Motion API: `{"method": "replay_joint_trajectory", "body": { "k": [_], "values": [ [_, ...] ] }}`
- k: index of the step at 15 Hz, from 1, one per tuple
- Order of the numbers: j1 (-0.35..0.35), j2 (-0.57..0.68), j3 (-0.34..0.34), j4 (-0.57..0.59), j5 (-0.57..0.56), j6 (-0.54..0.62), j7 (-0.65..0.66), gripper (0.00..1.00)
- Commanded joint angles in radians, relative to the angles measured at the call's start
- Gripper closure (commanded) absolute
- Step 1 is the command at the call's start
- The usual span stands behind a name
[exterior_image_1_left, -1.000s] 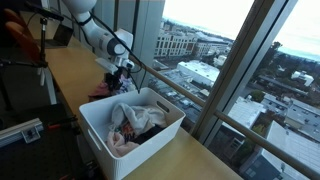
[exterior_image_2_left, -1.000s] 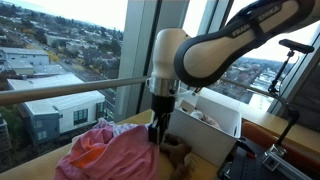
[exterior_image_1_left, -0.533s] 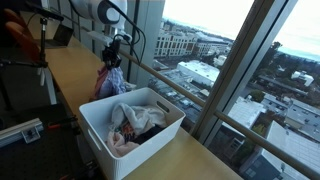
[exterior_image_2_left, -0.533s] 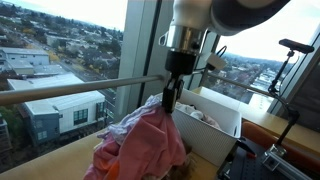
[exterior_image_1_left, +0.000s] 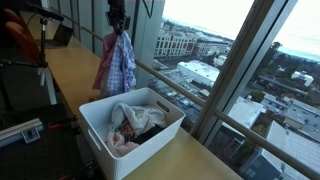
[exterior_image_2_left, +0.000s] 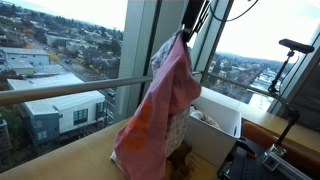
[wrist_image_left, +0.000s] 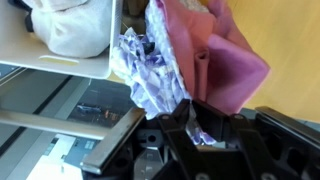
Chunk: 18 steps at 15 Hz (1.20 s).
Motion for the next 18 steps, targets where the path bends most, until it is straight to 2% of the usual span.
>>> {"method": "replay_joint_trajectory", "body": {
  "k": [1, 4, 8, 16, 18],
  "values": [
    [-0.039, -0.088, -0.021, 0.092, -0.021, -0.037, 0.015, 0.97],
    [-0.082, -0.139, -0.047, 0.182, -0.025, -0.051, 0.009, 0.97],
    [-0.136, -0.162, -0.083, 0.358, -0.039, -0.115, -0.007, 0.97],
    [-0.184, -0.104, -0.108, 0.817, -0.057, -0.337, -0.011, 0.97],
    [-0.187, -0.090, -0.107, 0.855, -0.062, -0.361, -0.013, 0.97]
  ]
}}
